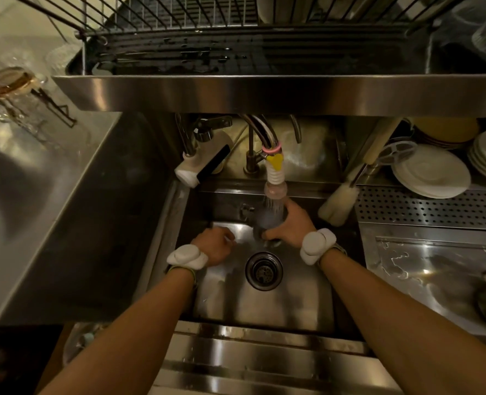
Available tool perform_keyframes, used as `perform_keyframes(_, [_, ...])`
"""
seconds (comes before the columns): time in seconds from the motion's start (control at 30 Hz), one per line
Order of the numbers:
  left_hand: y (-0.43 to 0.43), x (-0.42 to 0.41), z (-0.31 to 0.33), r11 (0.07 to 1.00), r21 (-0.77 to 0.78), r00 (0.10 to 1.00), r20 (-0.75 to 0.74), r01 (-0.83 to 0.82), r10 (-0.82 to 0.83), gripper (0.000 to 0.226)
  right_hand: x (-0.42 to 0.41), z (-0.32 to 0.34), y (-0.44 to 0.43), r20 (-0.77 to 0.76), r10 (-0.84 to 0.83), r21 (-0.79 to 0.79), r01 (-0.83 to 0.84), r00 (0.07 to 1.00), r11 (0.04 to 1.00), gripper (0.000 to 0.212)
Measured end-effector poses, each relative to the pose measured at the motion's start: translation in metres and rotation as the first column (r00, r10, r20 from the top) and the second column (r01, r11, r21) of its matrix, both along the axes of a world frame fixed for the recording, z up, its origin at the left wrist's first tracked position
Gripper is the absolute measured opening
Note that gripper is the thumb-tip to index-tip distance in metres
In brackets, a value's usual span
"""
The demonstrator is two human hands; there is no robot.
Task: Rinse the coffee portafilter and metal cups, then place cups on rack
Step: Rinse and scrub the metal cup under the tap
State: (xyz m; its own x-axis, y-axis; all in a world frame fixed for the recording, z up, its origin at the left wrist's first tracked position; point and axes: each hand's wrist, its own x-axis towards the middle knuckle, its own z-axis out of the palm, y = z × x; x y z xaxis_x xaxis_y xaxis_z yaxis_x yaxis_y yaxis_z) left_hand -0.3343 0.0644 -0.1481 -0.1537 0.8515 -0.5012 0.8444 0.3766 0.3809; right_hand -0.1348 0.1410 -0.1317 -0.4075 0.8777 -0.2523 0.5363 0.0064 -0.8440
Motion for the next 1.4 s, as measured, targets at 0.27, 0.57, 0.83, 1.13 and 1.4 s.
perform_keyframes(0.27, [0.005,-0.009,0.000,0.999,0.006,0.999,-0.006,-0.041,0.041,0.023,0.001,-0.001,0.005,0.044,-0.028,0.054,0.026,0.999,0.998,0.070])
perform_keyframes(0.57, [0.013,-0.013,0.003,0.999,0.009,0.999,-0.022,-0.039,0.039,0.029,-0.001,0.000,0.008,0.022,-0.056,0.013,0.056,0.998,0.998,0.072])
perform_keyframes(0.83, [0.017,-0.011,0.003,1.000,0.001,1.000,-0.008,-0.028,0.028,0.028,0.012,-0.002,0.011,0.081,0.008,0.016,-0.009,0.997,1.000,0.085])
perform_keyframes(1.13, [0.026,-0.009,0.008,0.999,0.022,1.000,0.002,-0.030,0.030,0.028,0.008,0.002,0.010,0.120,0.056,0.042,-0.061,0.991,0.997,0.082])
perform_keyframes(1.4, [0.030,-0.007,0.013,0.999,0.053,1.000,-0.013,-0.009,0.010,0.040,0.018,0.001,0.011,0.098,0.063,-0.007,-0.062,0.993,0.998,0.085])
